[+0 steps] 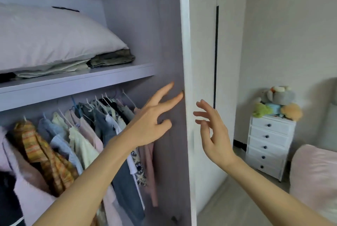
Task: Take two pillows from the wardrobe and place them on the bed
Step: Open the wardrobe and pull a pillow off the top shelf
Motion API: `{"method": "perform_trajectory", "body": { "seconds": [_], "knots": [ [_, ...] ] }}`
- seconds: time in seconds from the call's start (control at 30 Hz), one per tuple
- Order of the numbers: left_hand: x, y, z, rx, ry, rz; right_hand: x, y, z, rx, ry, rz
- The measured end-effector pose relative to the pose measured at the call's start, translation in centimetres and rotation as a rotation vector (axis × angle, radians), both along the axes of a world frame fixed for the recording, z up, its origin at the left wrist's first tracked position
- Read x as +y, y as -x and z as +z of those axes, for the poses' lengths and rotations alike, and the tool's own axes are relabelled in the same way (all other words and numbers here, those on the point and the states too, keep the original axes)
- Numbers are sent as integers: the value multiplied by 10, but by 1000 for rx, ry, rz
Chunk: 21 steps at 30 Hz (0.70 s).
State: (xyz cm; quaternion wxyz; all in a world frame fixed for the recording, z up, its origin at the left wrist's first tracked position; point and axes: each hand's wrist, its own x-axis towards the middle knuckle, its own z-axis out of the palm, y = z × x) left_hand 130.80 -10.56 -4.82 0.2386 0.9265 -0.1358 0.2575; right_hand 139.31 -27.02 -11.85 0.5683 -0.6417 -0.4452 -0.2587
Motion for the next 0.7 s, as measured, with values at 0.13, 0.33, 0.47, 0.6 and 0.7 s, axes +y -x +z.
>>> {"method": "perform_trajectory", "body": {
  "seconds": [0.13, 0.33, 0.47, 0.6, 0.7],
  "knots": [
    [-31, -43, 14, -38, -108, -86, -25, -10, 2, -20, -15, -125],
    [-66, -113, 20, -29, -299, -41, -53, -54, 3, -19, 37, -491],
    [-86, -150, 18, -17, -421, 25, -63, -78, 9, 74, 114, -649],
    [-94, -173, 18, 11, -460, 57, -68, -95, 15, 194, 173, -711],
    [-96, -181, 21, 12, -470, 56, -68, -104, 16, 227, 198, -738]
  ]
}}
